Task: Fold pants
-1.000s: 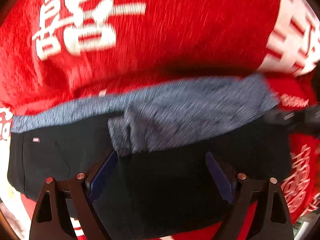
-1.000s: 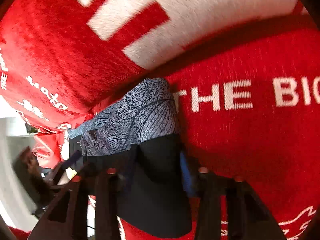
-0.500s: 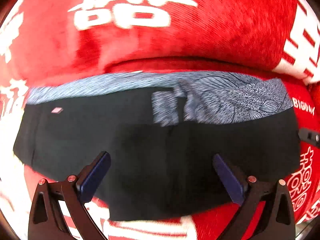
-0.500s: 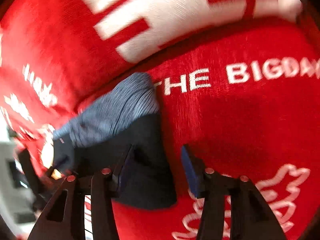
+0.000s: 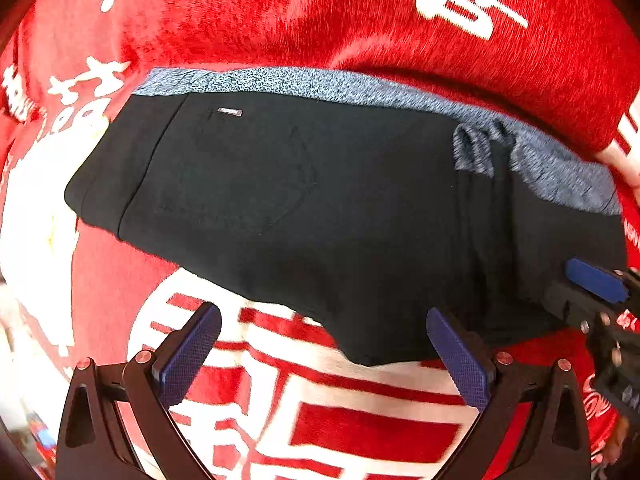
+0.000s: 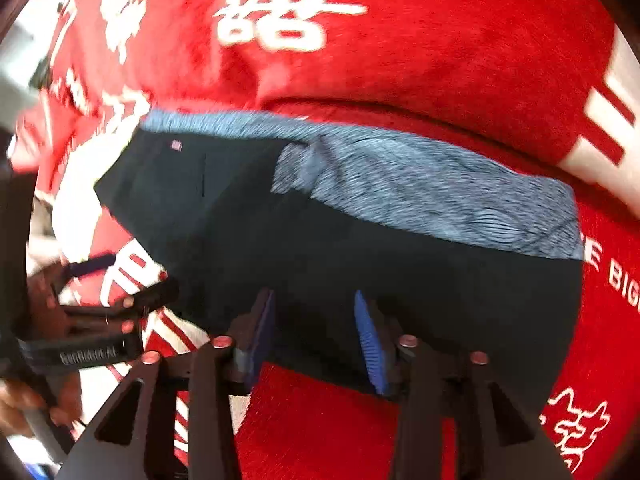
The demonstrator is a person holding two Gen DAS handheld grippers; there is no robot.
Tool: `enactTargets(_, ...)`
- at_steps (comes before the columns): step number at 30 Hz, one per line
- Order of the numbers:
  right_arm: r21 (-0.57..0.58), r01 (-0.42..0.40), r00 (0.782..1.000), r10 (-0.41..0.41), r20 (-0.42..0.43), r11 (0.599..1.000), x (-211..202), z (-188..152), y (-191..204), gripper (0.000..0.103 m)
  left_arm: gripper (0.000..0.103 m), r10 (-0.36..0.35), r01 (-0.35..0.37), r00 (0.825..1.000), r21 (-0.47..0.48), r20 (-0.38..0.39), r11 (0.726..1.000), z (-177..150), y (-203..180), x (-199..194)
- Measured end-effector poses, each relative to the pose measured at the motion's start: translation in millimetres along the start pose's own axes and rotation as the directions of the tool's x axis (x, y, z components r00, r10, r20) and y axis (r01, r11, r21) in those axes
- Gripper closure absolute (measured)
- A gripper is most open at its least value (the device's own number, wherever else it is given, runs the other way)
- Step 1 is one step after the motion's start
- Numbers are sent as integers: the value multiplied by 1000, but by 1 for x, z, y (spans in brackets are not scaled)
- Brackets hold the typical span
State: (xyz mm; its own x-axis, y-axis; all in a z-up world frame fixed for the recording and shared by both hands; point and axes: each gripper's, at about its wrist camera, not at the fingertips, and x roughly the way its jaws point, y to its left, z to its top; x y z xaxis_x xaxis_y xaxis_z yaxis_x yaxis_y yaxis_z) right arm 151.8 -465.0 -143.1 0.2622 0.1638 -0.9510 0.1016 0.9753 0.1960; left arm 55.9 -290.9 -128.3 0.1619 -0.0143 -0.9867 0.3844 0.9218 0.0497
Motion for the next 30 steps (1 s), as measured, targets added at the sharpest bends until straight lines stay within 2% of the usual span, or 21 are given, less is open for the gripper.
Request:
enactTargets(2, -40, 38, 999, -37, 14, 998, 1, -3, 13, 55, 0, -20, 20, 1000, 8, -3, 1000, 1, 10, 1)
enactTargets(4, -84, 69, 997, -67, 30, 994, -1, -5, 23, 49, 0, -40, 40, 999, 11, -4, 999, 2, 18, -1)
enactTargets(7, -166, 149, 989, -150, 7, 975, 13, -2, 34, 49, 0, -47, 47, 999, 26, -10, 999, 3, 26, -1)
enactTargets(8, -160, 150, 988, -152, -4, 976, 20, 1, 35, 52, 0, -48, 48, 999, 25, -9, 999, 5, 32, -1)
enactTargets(9, -127, 125, 992, -128, -19, 984, 19, 3, 31, 71, 0, -51, 51, 999, 21, -6, 998, 7, 38, 0)
enactTargets(10, -97, 112, 993, -116, -32, 989, 20, 8, 30, 84, 0, -55, 55, 998, 13, -1, 998, 7, 43, -3)
enactTargets(12, -70, 114, 993, -116, -26, 991, 10, 10, 31, 88, 0, -60, 60, 998, -14, 11, 998, 6, 55, -9)
enactTargets(14, -97, 127, 991, -129, -23, 987, 7, 6, 43, 88, 0, -67, 68, 998, -50, 16, 996, 5, 68, -11)
enactTargets(15, -131, 137, 988, -144, -48, 982, 13, 0, 51, 88, 0, -66, 67, 998, -67, 13, 996, 5, 73, -9)
enactTargets(16, -162, 153, 984, -166, -67, 975, 20, -4, 57, 87, 0, -61, 61, 998, -84, 4, 995, 4, 79, -6)
enactTargets(18, -216, 193, 977, -209, -53, 957, 25, -11, 65, 85, 0, -60, 58, 998, -132, -11, 990, 4, 92, 0)
enactTargets(20, -214, 204, 973, -221, -58, 955, 23, -10, 67, 82, 0, -73, 72, 997, -181, 0, 981, 3, 108, 1)
enactTargets(21, -204, 198, 974, -216, -69, 959, 20, -9, 68, 75, 0, -77, 76, 997, -199, 2, 977, 2, 114, 1)
enactTargets(22, -193, 178, 978, -196, -78, 965, 16, -9, 70, 58, 0, -78, 77, 997, -215, 2, 974, 2, 121, 3)
enactTargets(24, -179, 135, 985, -151, -82, 975, 8, -11, 76, 45, 0, -74, 72, 997, -244, 3, 967, 4, 136, 6)
enactTargets(29, -177, 132, 987, -145, -67, 975, -1, -5, 94, 46, 0, -80, 80, 997, -286, 10, 955, 10, 162, 11)
enactTargets(30, -161, 125, 988, -137, -65, 979, 0, 1, 95, 54, 0, -83, 82, 997, -294, 8, 952, 10, 167, 12)
